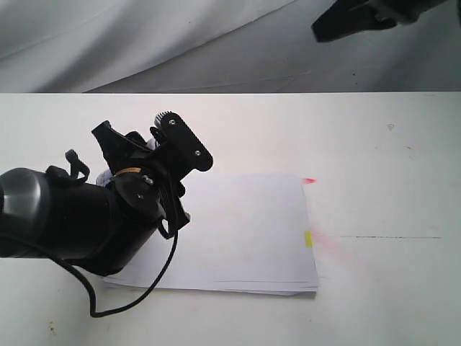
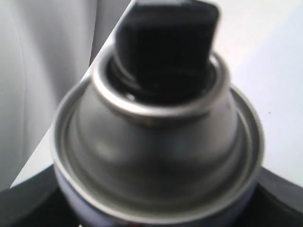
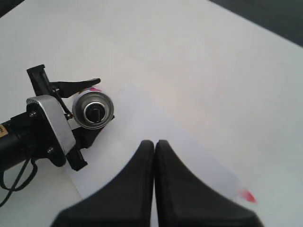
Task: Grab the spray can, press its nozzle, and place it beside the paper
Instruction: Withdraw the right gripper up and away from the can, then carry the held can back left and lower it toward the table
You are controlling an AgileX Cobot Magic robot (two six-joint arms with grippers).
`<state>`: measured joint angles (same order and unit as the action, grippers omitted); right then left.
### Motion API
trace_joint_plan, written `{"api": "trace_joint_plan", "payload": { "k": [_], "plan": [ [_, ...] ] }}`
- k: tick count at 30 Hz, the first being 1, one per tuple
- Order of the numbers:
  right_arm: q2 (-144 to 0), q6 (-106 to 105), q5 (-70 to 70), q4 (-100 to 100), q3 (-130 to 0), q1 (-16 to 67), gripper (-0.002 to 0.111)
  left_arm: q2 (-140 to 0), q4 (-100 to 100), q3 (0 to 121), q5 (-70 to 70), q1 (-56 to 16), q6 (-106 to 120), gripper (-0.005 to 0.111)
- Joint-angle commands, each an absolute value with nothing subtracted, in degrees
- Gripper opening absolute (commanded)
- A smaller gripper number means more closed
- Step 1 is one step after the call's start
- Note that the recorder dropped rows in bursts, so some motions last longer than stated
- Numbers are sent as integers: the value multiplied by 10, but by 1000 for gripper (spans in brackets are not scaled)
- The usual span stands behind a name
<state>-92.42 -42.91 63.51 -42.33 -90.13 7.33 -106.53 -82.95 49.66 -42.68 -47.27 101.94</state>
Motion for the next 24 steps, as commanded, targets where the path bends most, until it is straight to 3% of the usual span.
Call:
{"api": "trace_joint_plan", "payload": {
  "k": [1,7,12,24],
  "plan": [
    [-811,-370,641,-350,-901,59,0,-1049,-806,503,-445,-476,954,0],
    [-701,-318,648,-265,-878,59,0,-971,-823,503,-383,-459,879,0],
    [-613,-318,627,-260,-769,59,0,-900,-867,503,-343,-411,870,0],
    [-408,-291,395,-263,-466,59,0,-789,-941,502,-174,-256,870,0]
  ]
}}
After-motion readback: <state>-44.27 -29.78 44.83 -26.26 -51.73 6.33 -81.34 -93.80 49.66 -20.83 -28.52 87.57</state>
